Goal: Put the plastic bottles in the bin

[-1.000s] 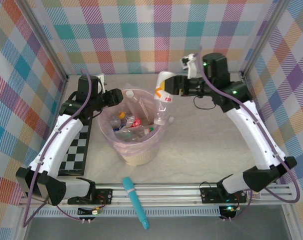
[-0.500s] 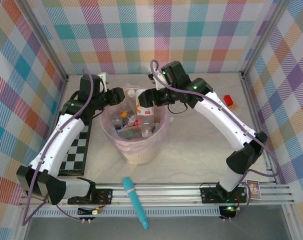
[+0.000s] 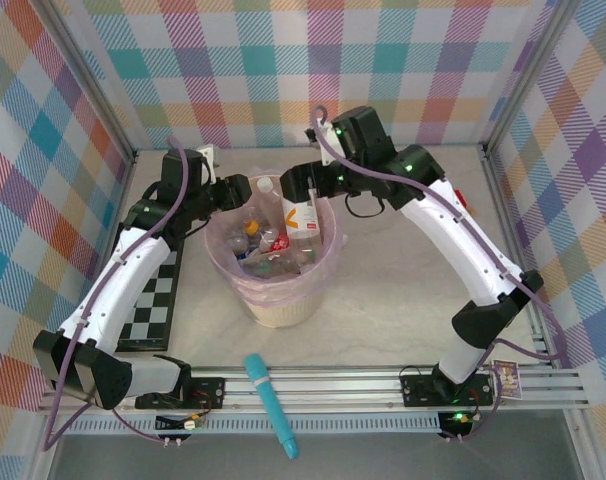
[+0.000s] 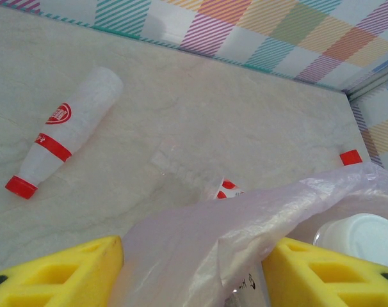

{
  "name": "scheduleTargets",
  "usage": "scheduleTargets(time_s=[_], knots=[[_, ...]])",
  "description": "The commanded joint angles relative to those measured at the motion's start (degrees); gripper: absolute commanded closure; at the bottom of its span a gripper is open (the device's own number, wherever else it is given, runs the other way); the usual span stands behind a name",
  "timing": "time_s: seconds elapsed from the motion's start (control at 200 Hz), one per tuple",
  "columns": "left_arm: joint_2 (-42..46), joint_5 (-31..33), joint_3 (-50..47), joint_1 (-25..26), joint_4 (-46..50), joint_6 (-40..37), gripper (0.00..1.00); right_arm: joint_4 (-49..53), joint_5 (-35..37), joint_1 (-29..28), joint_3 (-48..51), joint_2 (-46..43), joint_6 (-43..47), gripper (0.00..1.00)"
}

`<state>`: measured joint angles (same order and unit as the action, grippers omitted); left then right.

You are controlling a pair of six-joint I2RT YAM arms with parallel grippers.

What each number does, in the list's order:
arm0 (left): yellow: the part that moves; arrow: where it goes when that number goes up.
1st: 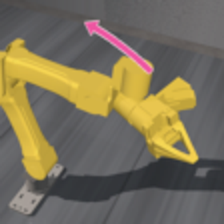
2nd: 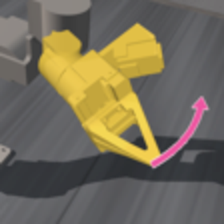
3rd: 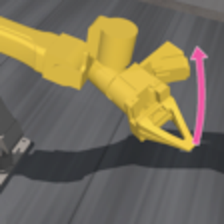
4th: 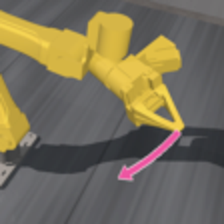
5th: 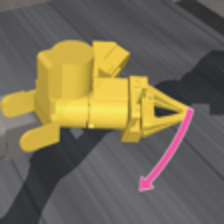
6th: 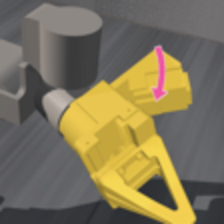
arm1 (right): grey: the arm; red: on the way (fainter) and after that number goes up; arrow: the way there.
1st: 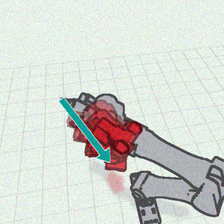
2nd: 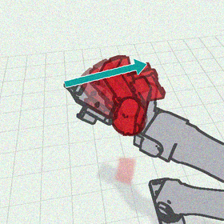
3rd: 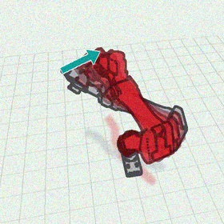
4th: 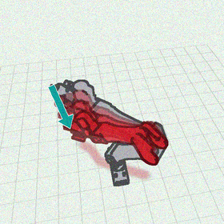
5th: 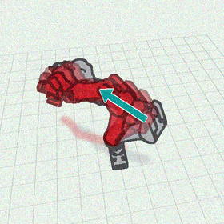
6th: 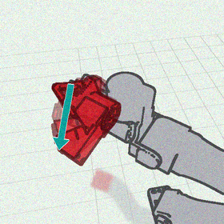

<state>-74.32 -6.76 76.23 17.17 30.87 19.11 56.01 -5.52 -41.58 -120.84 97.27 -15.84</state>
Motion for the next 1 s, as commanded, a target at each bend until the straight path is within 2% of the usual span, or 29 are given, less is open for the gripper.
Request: scheduleTargets(time_s=[0.0, 0.125, 0.4, 0.495, 0.67, 0.755, 0.85, 0.995], knots=[[-0.9, 0.3, -0.1, 0.1, 0.5, 0.4, 0.42, 3.1, 1.5, -0.1, -5.1, 2.5, 3.2, 0.17], [-0.8, 0.7, 0.0, 0.1, 1.1, 0.1, 0.42, 3.3, -0.8, -1.6, -6.6, 5.0, 3.5, 0.31], [-0.6, 0.3, -0.4, 0.1, 0.2, 0.4, 0.43, 2.2, -2.0, -2.6, 0.8, 6.3, 1.0, 0.44], [-0.8, 0.3, -0.2, 0.1, 0.2, 0.5, 0.43, 2.6, -2.0, -2.7, -0.2, 6.2, 1.0, 0.45], [-0.5, -0.1, 0.2, 0.1, 0.4, 0.4, 0.43, 5.9, -1.6, -2.5, -12.3, 6.9, 3.4, 0.42], [-0.3, 0.2, 0.3, 0.1, 1.0, 0.3, 0.43, 5.9, 0.1, -1.4, -14.6, 5.2, 4.1, 0.39], [-0.1, 0.9, 0.2, 0.0, 1.9, 0.1, 0.43, 4.7, 1.3, 1.9, -11.3, 1.6, 4.2, 0.37], [0.6, 0.6, 0.0, -0.7, 2.4, 0.1, 0.44, 0.9, -1.6, 10.7, 1.0, -5.0, 5.0, 0.34]])
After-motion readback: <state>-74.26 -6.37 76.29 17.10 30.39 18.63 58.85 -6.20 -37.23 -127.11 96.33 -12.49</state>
